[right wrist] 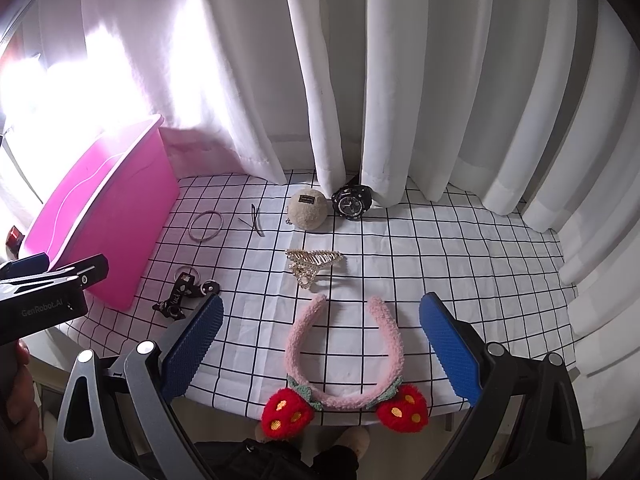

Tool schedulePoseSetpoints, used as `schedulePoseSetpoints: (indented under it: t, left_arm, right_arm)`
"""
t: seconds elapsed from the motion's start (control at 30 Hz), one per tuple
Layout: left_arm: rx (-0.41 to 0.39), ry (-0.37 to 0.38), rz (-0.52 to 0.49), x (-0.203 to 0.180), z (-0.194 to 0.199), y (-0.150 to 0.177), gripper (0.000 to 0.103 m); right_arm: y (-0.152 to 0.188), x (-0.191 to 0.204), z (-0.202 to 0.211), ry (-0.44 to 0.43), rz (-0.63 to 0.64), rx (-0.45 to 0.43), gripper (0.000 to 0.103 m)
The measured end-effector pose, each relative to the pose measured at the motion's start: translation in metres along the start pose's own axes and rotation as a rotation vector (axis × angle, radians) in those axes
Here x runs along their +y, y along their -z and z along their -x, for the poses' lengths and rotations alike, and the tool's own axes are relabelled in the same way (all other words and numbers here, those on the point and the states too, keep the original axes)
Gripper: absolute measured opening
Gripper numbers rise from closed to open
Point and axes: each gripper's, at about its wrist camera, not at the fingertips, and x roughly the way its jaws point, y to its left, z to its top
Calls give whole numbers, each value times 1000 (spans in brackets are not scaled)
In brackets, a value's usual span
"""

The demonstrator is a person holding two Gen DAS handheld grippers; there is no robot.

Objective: Organize jewelry

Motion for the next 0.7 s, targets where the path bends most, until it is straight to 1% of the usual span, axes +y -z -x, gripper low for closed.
schedulePoseSetpoints:
  t: [0.7]
  left_arm:
    - [0,2,-2,1,1,1,97]
  right_arm:
    - [1,0,1,-2,1,-2,94]
